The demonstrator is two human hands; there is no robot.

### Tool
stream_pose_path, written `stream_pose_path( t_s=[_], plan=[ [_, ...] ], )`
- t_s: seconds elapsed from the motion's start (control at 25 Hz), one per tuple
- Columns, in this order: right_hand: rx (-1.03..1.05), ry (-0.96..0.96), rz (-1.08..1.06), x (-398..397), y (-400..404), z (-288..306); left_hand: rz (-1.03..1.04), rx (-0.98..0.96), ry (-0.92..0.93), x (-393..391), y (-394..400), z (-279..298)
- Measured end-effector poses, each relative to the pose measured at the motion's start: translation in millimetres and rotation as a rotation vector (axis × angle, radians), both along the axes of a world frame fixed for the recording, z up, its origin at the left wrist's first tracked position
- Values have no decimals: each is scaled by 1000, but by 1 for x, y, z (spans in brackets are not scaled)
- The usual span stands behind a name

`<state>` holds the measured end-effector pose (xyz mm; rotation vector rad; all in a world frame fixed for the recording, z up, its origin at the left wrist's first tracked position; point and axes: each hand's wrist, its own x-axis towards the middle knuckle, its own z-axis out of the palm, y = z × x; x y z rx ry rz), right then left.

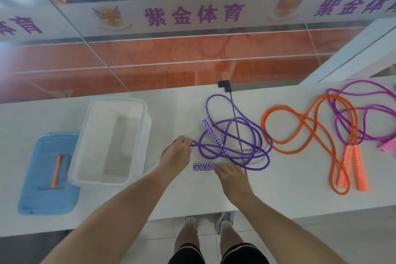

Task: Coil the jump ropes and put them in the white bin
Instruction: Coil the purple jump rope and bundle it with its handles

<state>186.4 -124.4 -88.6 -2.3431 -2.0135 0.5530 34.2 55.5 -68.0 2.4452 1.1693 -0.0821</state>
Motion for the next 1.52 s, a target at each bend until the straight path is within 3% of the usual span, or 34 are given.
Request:
stream_pose_path(
  t_s=[0.28,0.52,0.68,0.76,0.88,1.24,1.36,1.52],
  plan=[
    [-79,-107,-20,6,-15,-17,9,-341,126,9,8,-30],
    [130,85,-28,7,-7,52,313,-749,-319,10,-36,39],
    [113,245,-90,2,7,100,849,-1103,-808,8,-52,84],
    [116,371,-149,-2,16,119,942,-1176,-934,9,-54,105],
    [103,544,-161,2,26,141,960,-1136,-978,7,-47,126],
    [-4,584,-228,65,16,163,1213,-828,-1338,-33,60,196],
    [-7,521,-235,85,15,166,1219,-753,-1360,-43,84,212],
    [-26,487,-261,96,18,173,1197,-697,-1255,-51,96,212]
  ],
)
